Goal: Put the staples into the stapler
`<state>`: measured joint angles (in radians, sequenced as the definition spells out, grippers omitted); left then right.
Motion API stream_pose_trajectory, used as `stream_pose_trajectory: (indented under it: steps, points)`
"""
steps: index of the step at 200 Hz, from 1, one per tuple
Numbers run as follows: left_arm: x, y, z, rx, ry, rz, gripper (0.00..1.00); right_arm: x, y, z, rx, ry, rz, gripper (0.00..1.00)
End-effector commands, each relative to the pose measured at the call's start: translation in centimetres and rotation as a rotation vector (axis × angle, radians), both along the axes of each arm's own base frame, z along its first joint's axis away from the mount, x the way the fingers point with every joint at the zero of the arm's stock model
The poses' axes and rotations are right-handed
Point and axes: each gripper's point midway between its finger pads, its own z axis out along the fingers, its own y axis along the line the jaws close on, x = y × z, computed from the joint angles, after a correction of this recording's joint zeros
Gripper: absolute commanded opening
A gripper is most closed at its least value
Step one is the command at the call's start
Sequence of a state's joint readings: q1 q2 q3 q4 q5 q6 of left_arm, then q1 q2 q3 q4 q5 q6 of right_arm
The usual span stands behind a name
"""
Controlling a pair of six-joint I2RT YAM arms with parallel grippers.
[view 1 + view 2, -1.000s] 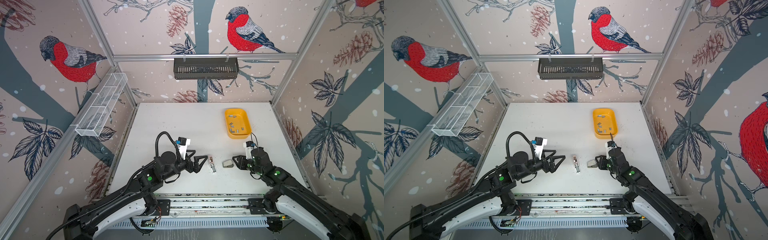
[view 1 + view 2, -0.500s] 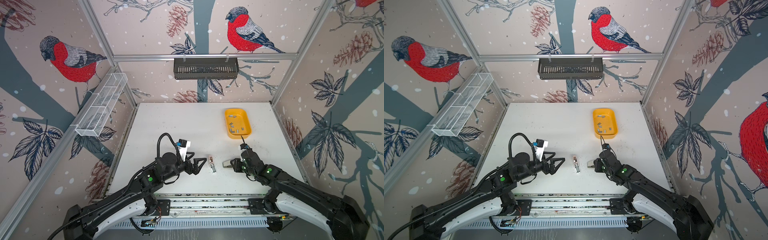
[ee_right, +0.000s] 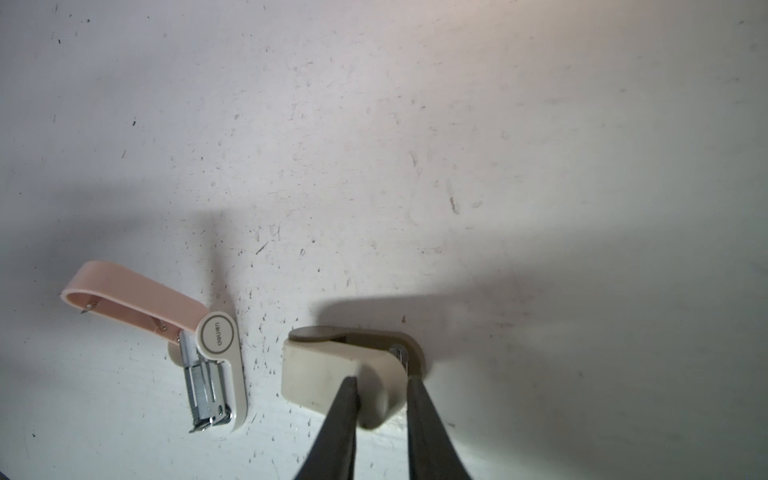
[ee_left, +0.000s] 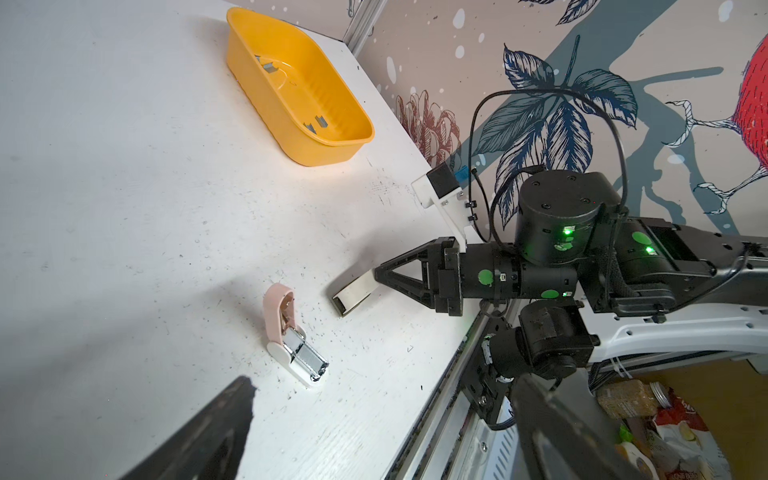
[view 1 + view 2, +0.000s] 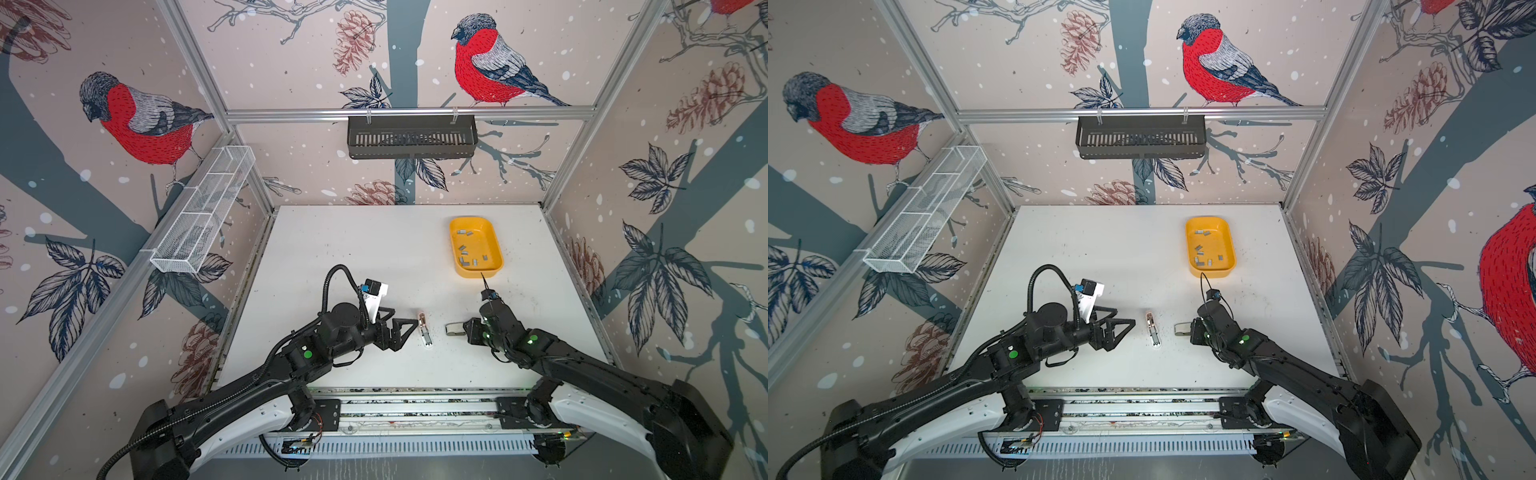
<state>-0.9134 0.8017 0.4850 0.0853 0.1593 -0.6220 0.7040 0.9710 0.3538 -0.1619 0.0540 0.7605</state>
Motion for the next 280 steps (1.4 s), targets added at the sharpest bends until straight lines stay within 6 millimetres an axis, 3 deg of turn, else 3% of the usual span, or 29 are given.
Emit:
stream_pose_trajectory:
  steps: [1,77,106,149,161,220,258,280]
  points:
    - [0.1,-0.6,1.3,-0.039,-0.019,-0.018,0.97,-0.5,-0.2,-0.8,-0.008,0.031,0.0,0.2]
    - [-0.1,-1.5,0.5,0.008,-0.019,-0.068,0.96,-1.5,-1.1,-2.7,-0.033,0.081,-0.028,0.13]
    - [-0.5,-2.2,0.4,0.012,-0.024,-0.107,0.97,-1.1,-1.1,-2.0,-0.013,0.053,-0.037,0.13]
    - [-2.0,-5.2,-0.4,0.15,-0.102,-0.218,0.97,0.2,-0.4,1.7,0.049,-0.046,-0.042,0.18]
    - [-2.2,-5.9,-0.7,0.174,-0.113,-0.251,0.97,0.4,-0.6,2.8,0.061,-0.076,-0.053,0.24]
    - [-1.6,-9.9,-3.0,0.387,-0.259,-0.475,0.97,-0.6,-1.9,6.7,0.138,-0.184,-0.064,0.39]
    - [-0.5,-12.8,-5.5,0.575,-0.307,-0.662,0.95,-1.6,-1.9,9.9,0.239,-0.24,-0.046,0.47]
    - [-0.1,-13.6,-8.6,0.696,-0.297,-0.784,0.95,-2.1,-2.1,11.6,0.273,-0.26,-0.05,0.51]
